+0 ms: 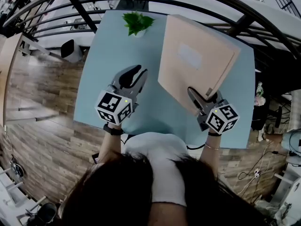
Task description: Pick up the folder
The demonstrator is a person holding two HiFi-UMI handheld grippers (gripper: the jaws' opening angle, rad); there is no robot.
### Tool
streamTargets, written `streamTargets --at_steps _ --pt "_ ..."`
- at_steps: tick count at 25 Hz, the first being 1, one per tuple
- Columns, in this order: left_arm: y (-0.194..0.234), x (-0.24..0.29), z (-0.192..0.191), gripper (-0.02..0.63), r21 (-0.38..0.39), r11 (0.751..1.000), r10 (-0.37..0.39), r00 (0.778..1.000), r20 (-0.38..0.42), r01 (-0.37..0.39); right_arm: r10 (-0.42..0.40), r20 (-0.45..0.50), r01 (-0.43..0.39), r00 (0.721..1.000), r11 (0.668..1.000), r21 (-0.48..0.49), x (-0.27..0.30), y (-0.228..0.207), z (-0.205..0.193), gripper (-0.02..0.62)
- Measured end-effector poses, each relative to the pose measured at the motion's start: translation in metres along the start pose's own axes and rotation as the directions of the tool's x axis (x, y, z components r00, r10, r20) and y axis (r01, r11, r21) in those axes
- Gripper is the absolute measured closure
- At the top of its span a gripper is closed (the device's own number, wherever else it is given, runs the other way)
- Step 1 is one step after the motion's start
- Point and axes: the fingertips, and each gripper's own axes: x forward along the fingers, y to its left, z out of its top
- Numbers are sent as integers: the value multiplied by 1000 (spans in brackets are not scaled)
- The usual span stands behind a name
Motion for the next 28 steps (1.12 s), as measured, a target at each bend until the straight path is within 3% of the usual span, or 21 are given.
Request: streamTargets --at_steps 4,6,10,21,28 --pt "-8 4 -3 462 167 985 45 998 -49 -37 -183 -10 180 983 971 -158 -12 -13 6 313" --pt "-12 7 -6 465 195 980 50 997 -58 -38 -239 -1 233 971 949 -212 -15 -17 8 313" --pt "-19 10 -10 484 171 985 30 997 -65 -19 -302 14 296 953 921 -252 -17 -21 7 314" --pt "-21 6 -20 549 74 997 27 997 -69 -22 -333 79 341 940 898 -279 -15 -22 11 314" --pt "-9 -3 -26 549 41 998 59 995 -81 -56 -332 75 340 940 905 -255 -17 -21 5 314"
